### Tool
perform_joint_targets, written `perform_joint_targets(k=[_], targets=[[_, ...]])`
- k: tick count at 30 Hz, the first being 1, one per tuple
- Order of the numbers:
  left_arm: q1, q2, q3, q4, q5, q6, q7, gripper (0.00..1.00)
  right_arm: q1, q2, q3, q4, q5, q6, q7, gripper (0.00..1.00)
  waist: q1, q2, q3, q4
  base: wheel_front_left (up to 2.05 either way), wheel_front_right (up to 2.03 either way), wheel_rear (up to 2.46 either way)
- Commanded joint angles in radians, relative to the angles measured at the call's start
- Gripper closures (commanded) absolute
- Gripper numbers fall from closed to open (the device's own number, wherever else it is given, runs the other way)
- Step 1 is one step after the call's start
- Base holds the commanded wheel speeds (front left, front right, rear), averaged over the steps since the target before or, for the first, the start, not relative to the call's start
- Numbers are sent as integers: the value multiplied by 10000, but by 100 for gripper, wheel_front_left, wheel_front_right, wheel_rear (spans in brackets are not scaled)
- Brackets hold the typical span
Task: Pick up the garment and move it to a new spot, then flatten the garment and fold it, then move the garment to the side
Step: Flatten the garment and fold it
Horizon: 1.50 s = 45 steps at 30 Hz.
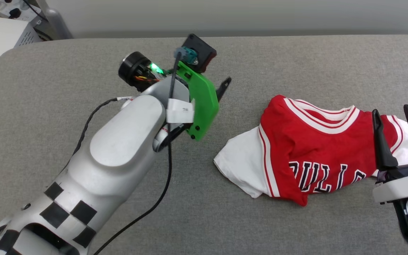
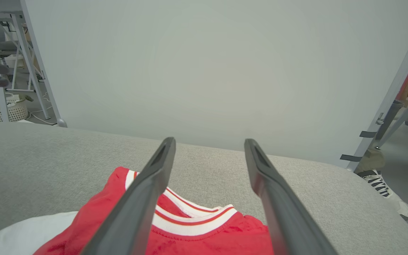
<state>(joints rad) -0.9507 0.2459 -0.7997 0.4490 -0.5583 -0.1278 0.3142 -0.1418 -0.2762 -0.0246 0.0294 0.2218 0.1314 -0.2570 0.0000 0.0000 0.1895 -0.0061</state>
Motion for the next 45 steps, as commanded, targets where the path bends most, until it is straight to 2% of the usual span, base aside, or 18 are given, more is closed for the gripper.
perform_joint_targets(k=[1, 7, 13, 18, 23, 26, 27, 28, 35, 36, 37, 45], targets=[[-295, 41, -582, 84, -629, -27, 660, 0, -88, 12, 93, 15, -87, -7, -46, 0, 0, 0, 213, -248, 0, 0, 0], [-1160, 378, -2759, 233, -2731, -28, 2843, 0, -515, 23, 366, 112, -147, -7, -47, 0, 0, 0, 708, -629, 0, 0, 0], [-1588, 423, -4166, 744, -3538, -28, 3338, 0, -1021, -19, 676, 229, -118, -7, -47, 0, 0, 0, 1374, -1021, 0, 0, 0], [-1373, 374, -4723, 1073, -3314, -28, 3564, 0, -1323, -11, 734, 305, -122, -7, -47, 0, 0, 0, 1780, -1238, 0, 0, 0], [-604, 522, -4799, 1122, -2521, -28, 4196, 0, -1465, -11, 774, 375, -164, -7, -47, 0, 0, 0, 1941, -1287, 0, 0, 0], [-312, 612, -4802, 870, -2461, -28, 4348, 0, -1455, -45, 691, 435, -169, -7, -47, 0, 0, 0, 1906, -1155, 0, 0, 0], [-272, 655, -4802, 756, -2455, -28, 4350, 65, -1450, -55, 682, 459, -176, -7, -47, 0, 0, 0, 1874, -1090, 0, 0, 0], [-269, 686, -4803, 696, -2514, -28, 4275, 100, -1444, -65, 676, 471, -182, -7, -47, 0, 0, 0, 1838, -1021, 0, 0, 0], [-1007, 1018, -4734, 719, -3696, -28, 2719, 100, -1307, -160, 679, 517, -225, -7, -47, 0, 0, 0, 1395, -504, 0, 0, 0], [-1267, 1426, -4662, 577, -4043, -28, 2123, 100, -1152, -177, 597, 520, -233, -7, -47, 0, 0, 0, 1196, -332, 0, 0, 0], [-1320, 1627, -4657, 529, -4162, -28, 1981, 100, -1075, -177, 561, 518, -238, -7, -47, 0, 0, 0, 1128, -276, 0, 0, 0], [-1180, 3113, -4630, 1004, -4613, -28, 1619, 100, -727, -204, 464, 547, -263, -7, -47, 0, 0, 0, 860, -100, 0, 0, 0]])
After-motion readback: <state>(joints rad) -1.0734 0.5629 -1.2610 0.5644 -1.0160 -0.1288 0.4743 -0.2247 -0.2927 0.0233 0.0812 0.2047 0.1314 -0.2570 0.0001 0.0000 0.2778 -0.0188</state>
